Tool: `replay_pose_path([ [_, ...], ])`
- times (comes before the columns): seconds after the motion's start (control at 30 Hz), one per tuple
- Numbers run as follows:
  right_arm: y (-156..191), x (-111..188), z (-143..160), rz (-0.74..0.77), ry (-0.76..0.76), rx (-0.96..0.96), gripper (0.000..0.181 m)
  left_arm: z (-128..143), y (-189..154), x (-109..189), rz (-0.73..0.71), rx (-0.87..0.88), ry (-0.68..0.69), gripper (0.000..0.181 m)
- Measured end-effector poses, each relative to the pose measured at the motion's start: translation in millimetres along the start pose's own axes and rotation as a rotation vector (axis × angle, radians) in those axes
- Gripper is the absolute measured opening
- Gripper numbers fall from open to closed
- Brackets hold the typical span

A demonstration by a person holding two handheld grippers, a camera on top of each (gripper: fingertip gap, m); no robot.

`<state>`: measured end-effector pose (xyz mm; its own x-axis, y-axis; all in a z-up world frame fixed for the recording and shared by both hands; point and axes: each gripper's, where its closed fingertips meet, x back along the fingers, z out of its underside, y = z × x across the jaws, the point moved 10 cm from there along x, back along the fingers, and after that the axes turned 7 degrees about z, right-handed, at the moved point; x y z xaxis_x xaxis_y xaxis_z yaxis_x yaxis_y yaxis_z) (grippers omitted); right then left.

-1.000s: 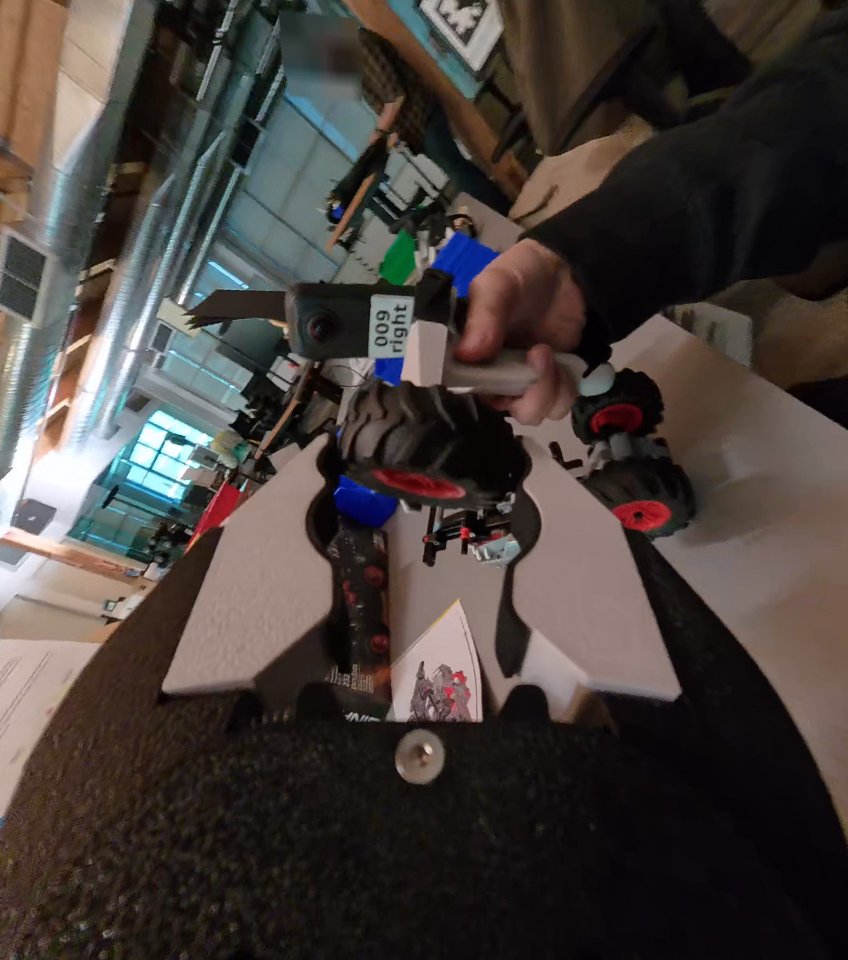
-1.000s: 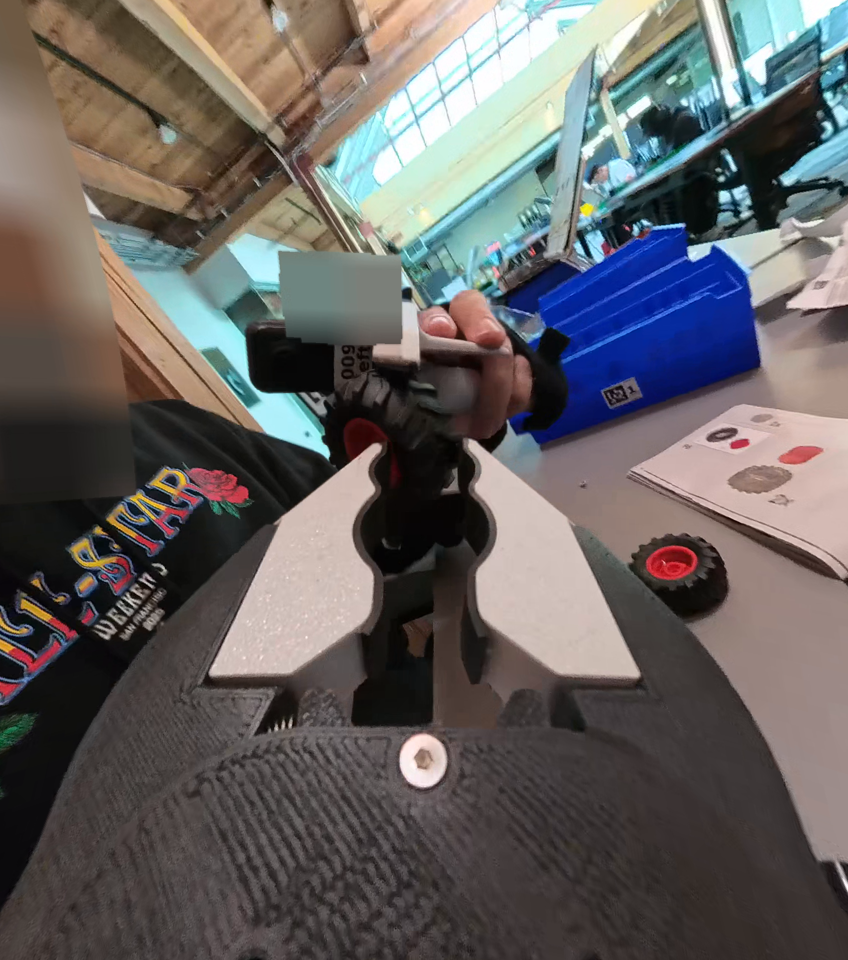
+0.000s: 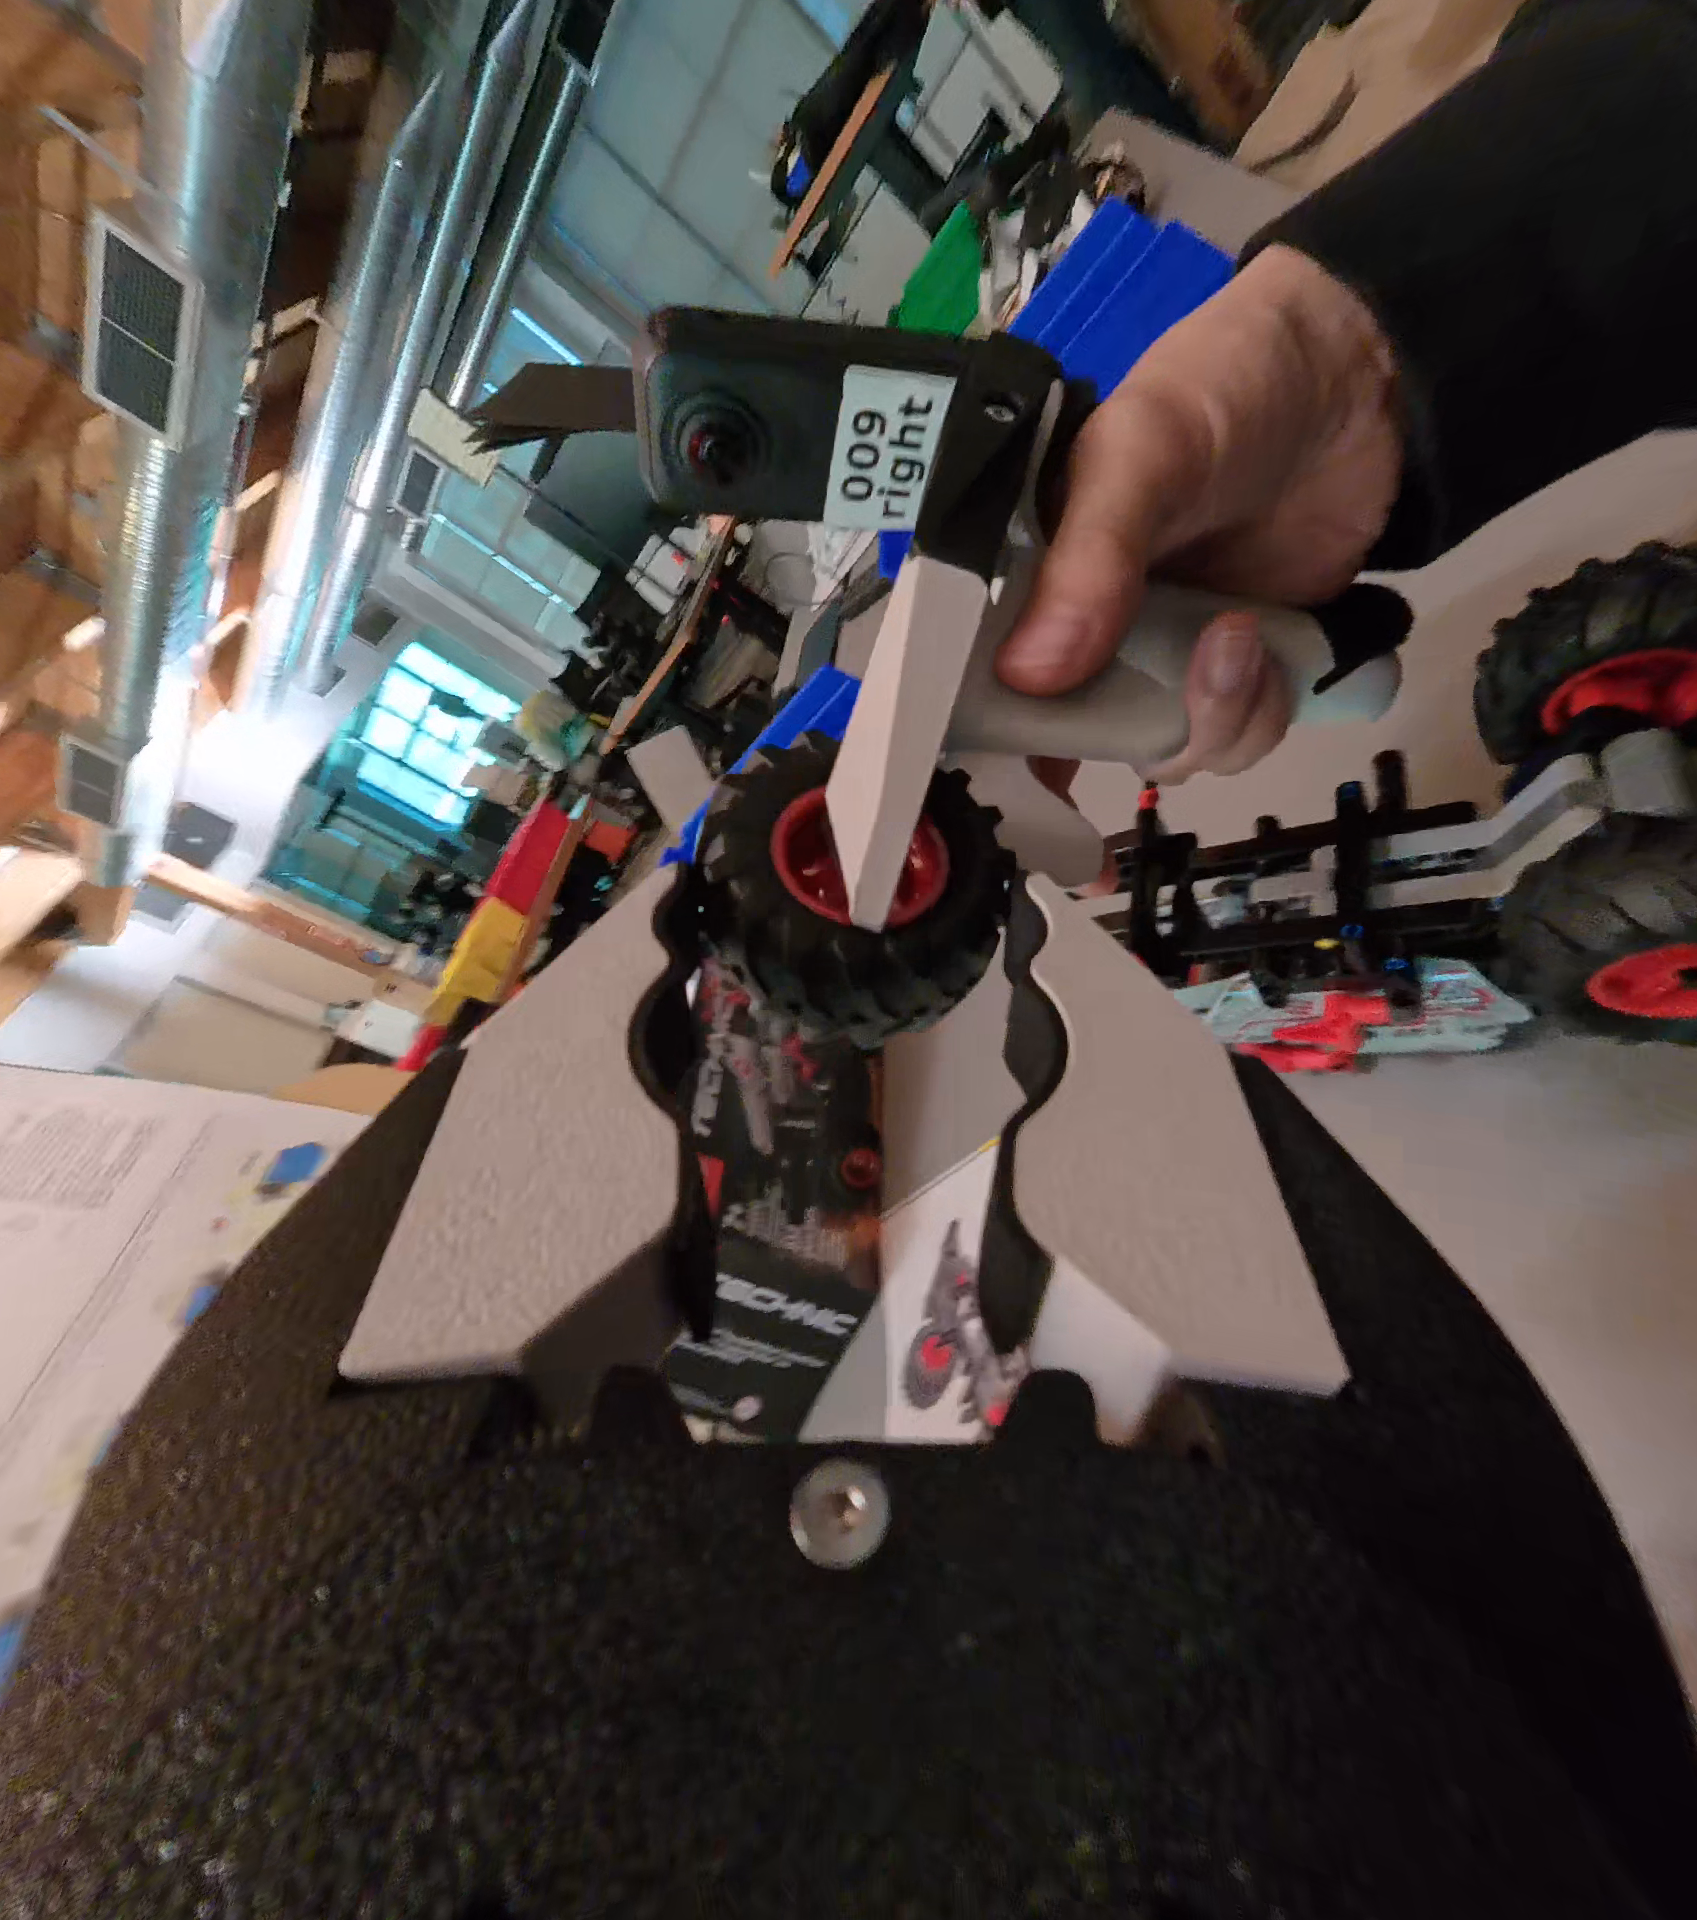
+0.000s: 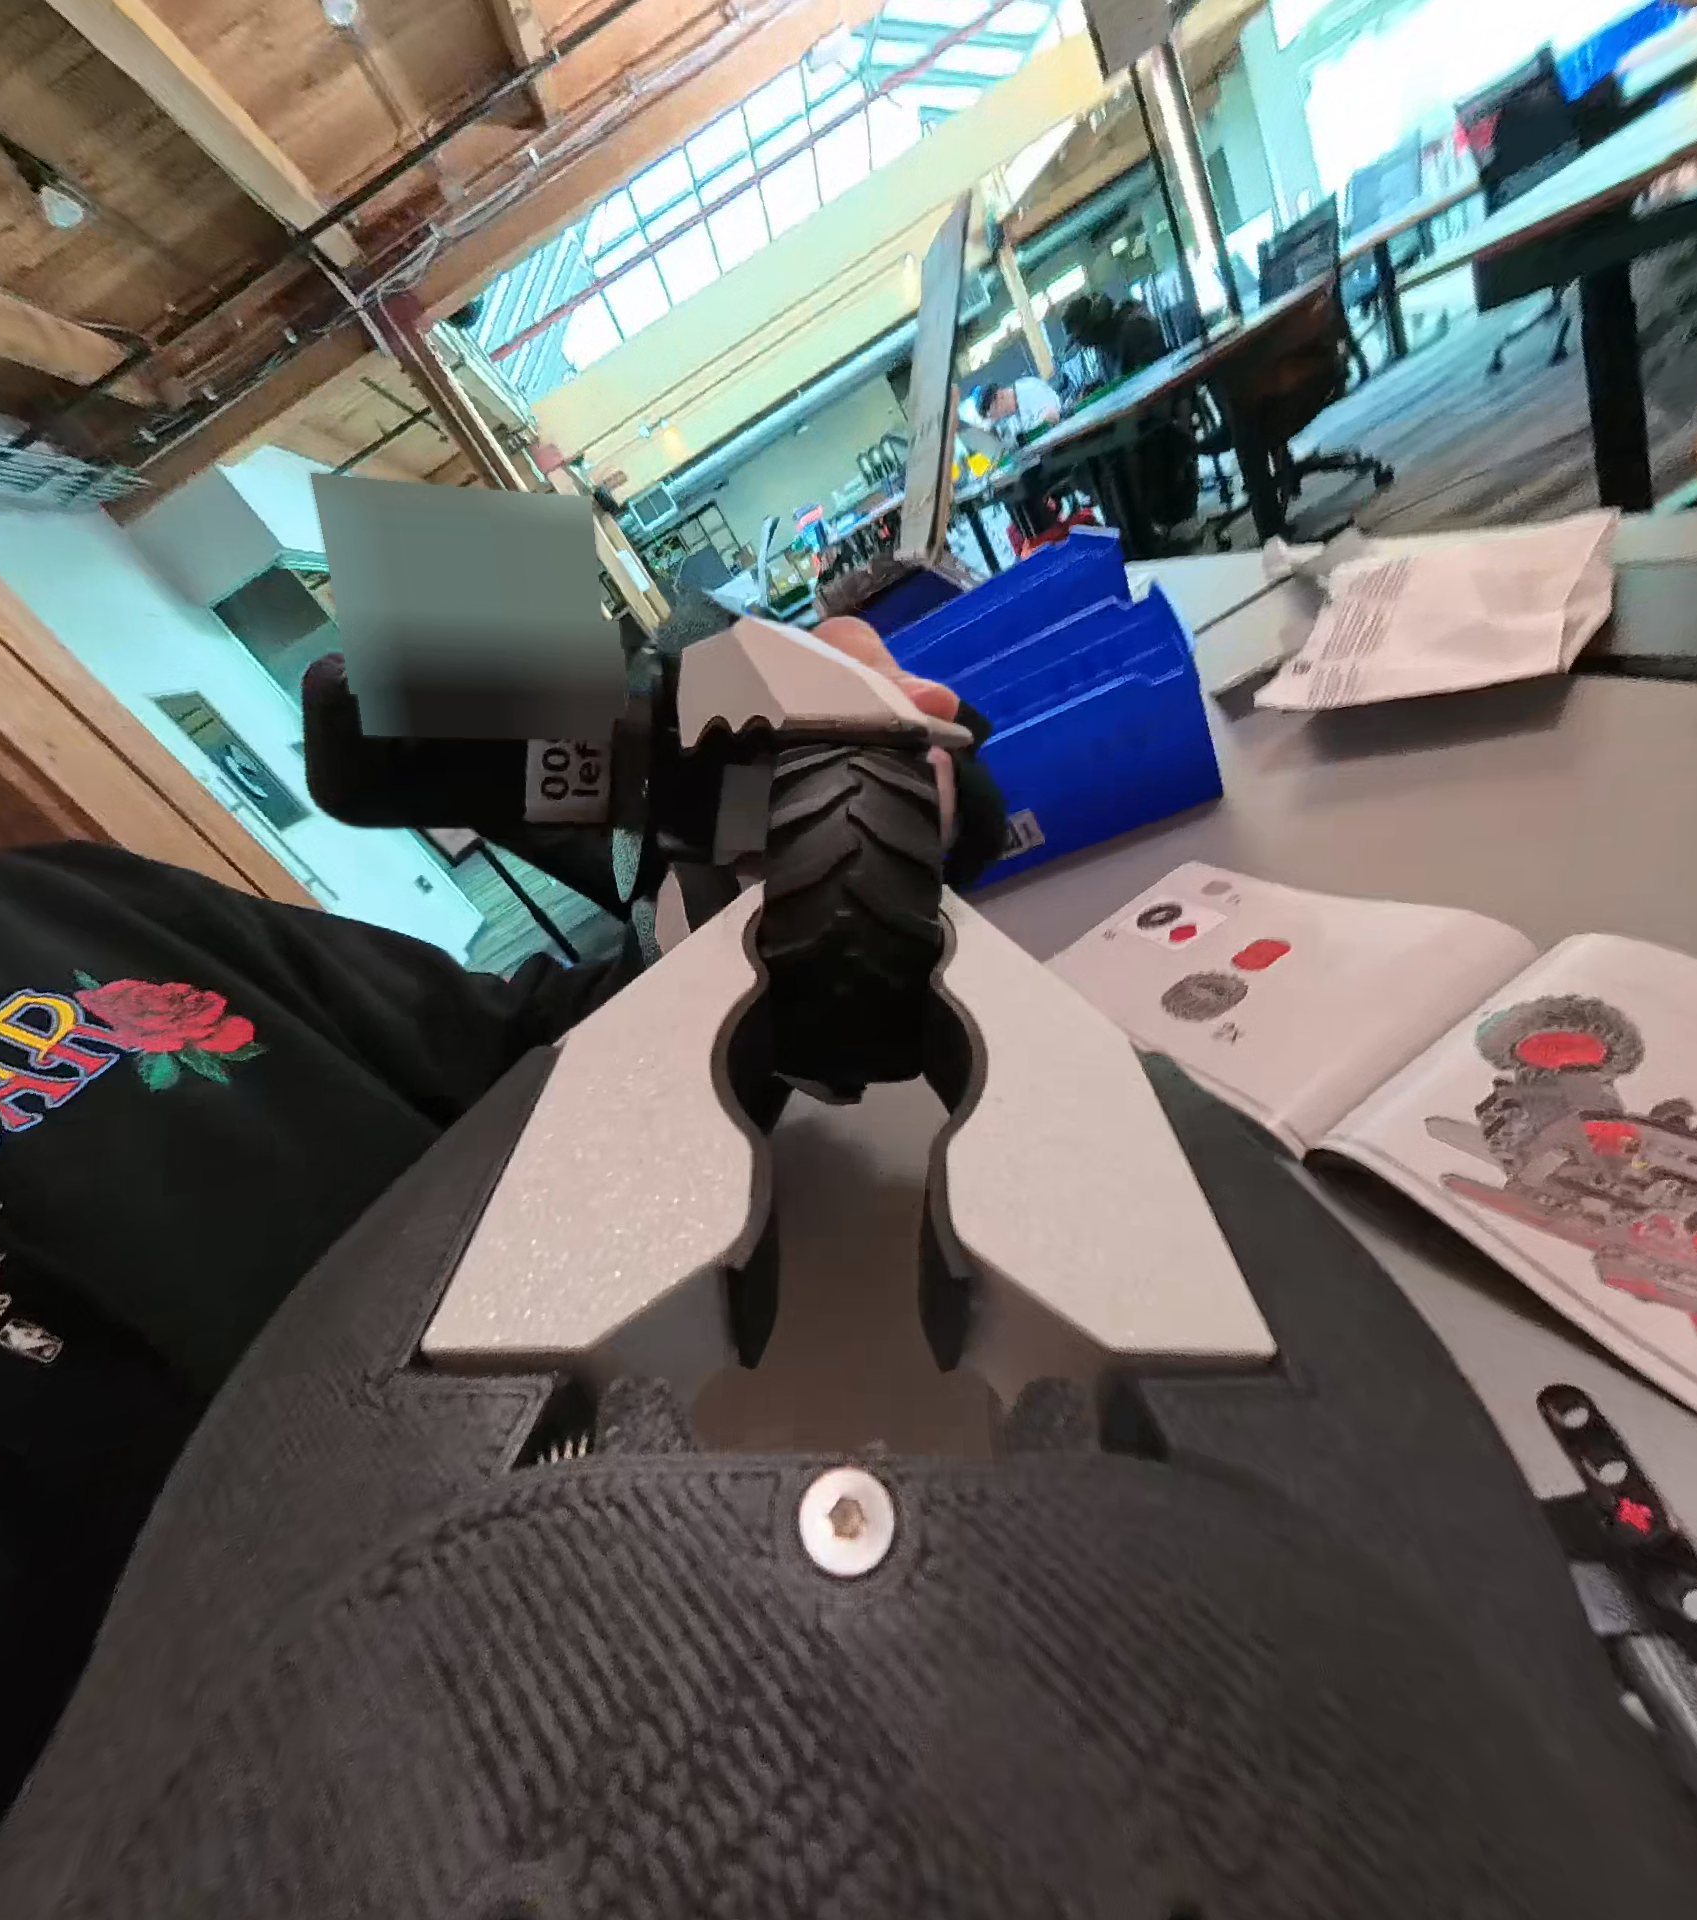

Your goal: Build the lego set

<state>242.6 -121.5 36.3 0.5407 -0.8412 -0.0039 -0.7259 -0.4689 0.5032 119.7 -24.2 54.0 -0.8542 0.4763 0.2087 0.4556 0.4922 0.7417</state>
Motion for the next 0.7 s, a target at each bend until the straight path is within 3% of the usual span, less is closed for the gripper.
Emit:
replay_pose_path([
  [0.1, -5, -3, 9, 0.055, 0.112, -0.006, 0.028, 13, -11, -2, 0.012, 0.021, 0.017, 0.056],
  [0.2, -2, -5, 10, 0.112, 0.165, 0.036, 0.053, 16, -18, -3, -0.035, -0.034, 0.091, 0.056],
  [0.3, -1, -13, 7, 0.178, 0.202, 0.099, 0.058, 9, -21, -6, -0.047, -0.099, 0.119, 0.056],
  [0.4, -5, -18, -1, 0.249, 0.233, 0.164, 0.043, 8, -16, -7, -0.071, -0.128, 0.213, 0.057],
  [0.47, -3, -19, -6, 0.228, 0.212, 0.178, 0.029, 9, -11, -5, -0.095, -0.131, 0.201, 0.057],
  [0.7, -5, -15, -15, 0.149, 0.187, 0.126, 0.028, 9, -3, -4, -0.112, -0.101, 0.111, 0.056],
])
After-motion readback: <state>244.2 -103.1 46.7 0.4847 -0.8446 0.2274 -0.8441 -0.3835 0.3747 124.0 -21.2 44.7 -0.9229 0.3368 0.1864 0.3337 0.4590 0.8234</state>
